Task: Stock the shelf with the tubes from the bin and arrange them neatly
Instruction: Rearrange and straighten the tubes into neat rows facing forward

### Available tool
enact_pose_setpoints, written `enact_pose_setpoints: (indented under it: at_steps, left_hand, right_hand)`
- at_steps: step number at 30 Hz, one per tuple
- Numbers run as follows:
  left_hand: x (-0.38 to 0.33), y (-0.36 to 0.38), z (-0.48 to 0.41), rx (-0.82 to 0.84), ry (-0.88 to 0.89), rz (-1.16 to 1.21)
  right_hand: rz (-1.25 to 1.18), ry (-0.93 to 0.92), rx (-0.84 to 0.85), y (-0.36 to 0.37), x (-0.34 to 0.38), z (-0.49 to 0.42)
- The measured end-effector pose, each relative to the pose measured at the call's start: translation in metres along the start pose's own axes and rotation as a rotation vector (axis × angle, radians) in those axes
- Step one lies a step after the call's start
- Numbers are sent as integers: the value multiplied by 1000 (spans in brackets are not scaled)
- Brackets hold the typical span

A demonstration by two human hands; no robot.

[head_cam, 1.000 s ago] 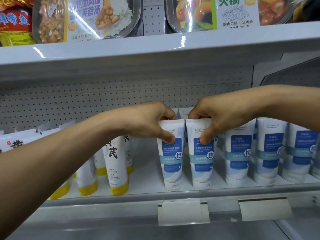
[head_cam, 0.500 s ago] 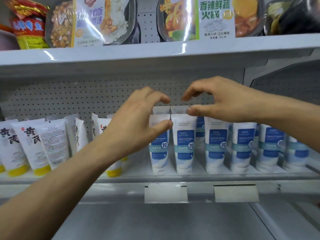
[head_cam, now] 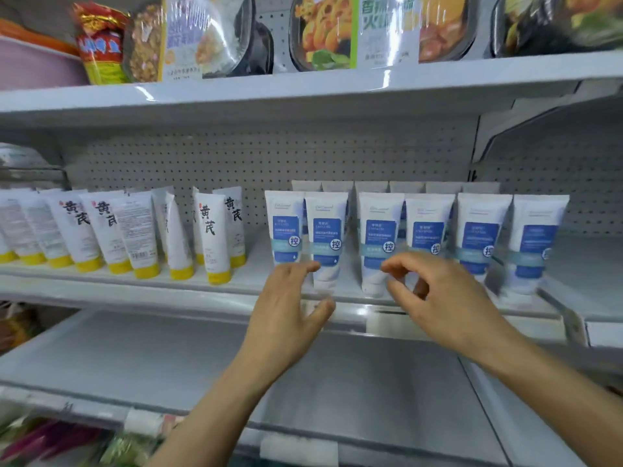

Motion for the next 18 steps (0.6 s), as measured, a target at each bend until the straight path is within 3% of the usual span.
enact_pose_setpoints:
  at_steps: [5,10,18]
  left_hand:
    - [2,12,2,142,4,-218]
    - [4,19,-8,190,4,-426]
    - [11,26,-12,215,66,-422]
  right_hand:
    - [191,110,130,16,-5,13]
    - [226,128,213,28,-6,6]
    - [158,144,271,39,-11,-2]
Point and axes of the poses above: each hand's wrist, its own z-axis away from the middle knuckle, its own y-axis out of the palm, x = y × z, the point moved 1 cm from there along -z, towards the middle knuckle, and after that the axes turned 5 degrees about -z, right-handed, at the moved point
